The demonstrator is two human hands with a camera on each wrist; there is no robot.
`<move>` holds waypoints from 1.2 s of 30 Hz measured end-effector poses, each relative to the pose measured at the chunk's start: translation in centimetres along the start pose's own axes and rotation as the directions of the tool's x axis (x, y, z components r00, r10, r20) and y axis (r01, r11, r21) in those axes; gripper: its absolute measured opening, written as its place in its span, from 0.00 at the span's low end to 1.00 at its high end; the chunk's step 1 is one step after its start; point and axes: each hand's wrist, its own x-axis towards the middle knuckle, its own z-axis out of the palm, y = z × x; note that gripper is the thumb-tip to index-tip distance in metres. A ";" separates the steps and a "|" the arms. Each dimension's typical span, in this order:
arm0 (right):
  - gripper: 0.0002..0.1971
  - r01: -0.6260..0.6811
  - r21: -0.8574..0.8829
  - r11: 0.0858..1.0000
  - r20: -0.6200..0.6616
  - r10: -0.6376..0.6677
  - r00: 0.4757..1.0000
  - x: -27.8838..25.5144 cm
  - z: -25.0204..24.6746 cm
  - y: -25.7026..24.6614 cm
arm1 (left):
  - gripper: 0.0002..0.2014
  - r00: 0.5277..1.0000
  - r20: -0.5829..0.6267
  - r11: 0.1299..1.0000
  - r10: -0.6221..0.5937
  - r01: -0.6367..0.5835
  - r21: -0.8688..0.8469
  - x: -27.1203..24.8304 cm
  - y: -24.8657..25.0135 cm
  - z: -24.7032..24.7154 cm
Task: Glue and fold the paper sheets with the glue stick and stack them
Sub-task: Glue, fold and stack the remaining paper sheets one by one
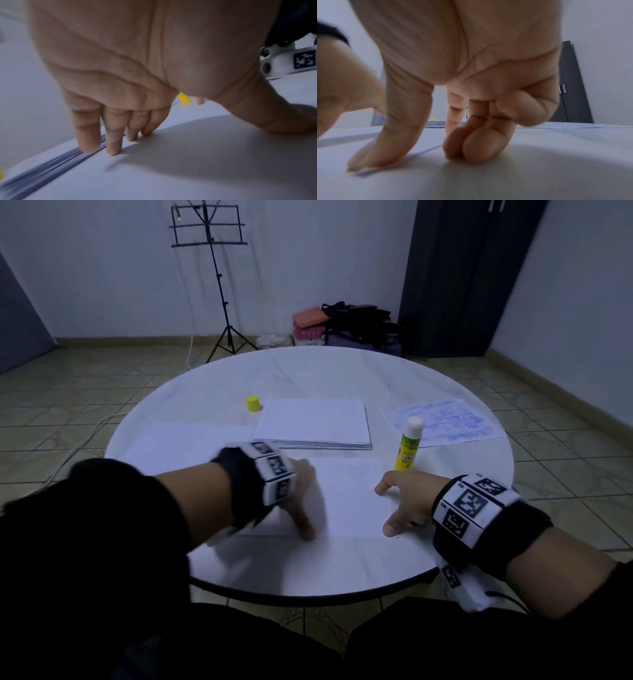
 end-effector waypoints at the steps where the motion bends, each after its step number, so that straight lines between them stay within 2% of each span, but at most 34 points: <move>1: 0.35 0.006 -0.005 1.000 0.002 -0.006 1.000 0.0 0.0 0.1 | 0.46 0.999 0.002 0.999 -0.034 0.033 0.009 -0.5 -1.3 0.5; 3: 0.35 0.004 -0.016 1.000 0.006 -0.004 1.000 -0.2 -0.1 0.0 | 0.53 0.996 0.008 0.995 -0.089 0.088 0.049 -1.3 -3.7 1.4; 6: 0.35 -0.013 -0.064 0.998 0.011 0.013 1.000 -0.5 -0.2 -0.6 | 0.61 0.997 0.004 0.993 -0.079 0.078 0.092 -1.5 -6.2 2.5; 10: 0.33 0.022 -0.329 0.944 0.029 -0.014 0.999 -1.2 -0.6 -3.1 | 0.62 0.999 -0.028 0.995 -0.036 0.039 0.091 -1.3 -7.2 3.3; 13: 0.29 0.180 -0.430 0.885 -0.011 -0.204 0.979 -0.5 -0.1 -6.3 | 0.62 0.999 -0.016 0.997 -0.033 0.034 0.070 -1.4 -7.5 3.4; 16: 0.29 0.389 -0.369 0.844 0.012 -0.414 0.910 1.3 1.6 -10.7 | 0.64 0.999 0.020 0.998 -0.037 0.036 0.055 -1.5 -7.6 3.5; 18: 0.32 0.452 -0.322 0.832 0.028 -0.469 0.883 2.6 3.0 -13.2 | 0.65 0.998 0.042 0.998 -0.040 0.038 0.049 -1.5 -7.6 3.7; 22: 0.35 0.382 -0.369 0.847 0.080 -0.380 0.921 4.6 3.2 -13.3 | 0.68 0.999 0.021 0.998 -0.030 0.029 0.055 -1.4 -8.2 4.0; 26: 0.42 0.293 -0.353 0.889 0.128 -0.264 0.956 4.6 0.6 -9.1 | 0.67 0.999 0.038 0.997 -0.031 0.028 0.065 -1.3 -8.2 3.7; 28: 0.42 0.246 -0.326 0.913 0.131 -0.215 0.968 4.1 -0.3 -6.7 | 0.67 0.999 0.035 0.997 -0.030 0.028 0.070 -1.3 -8.2 3.7; 30: 0.40 0.222 -0.323 0.920 0.134 -0.188 0.973 3.5 -0.8 -4.7 | 0.66 0.999 0.031 0.997 -0.031 0.029 0.069 -1.4 -8.2 3.6; 36: 0.47 0.211 -0.372 0.904 0.194 -0.146 0.970 1.9 -1.0 -1.5 | 0.64 0.999 -0.004 0.998 -0.042 0.042 0.044 -1.4 -7.9 3.5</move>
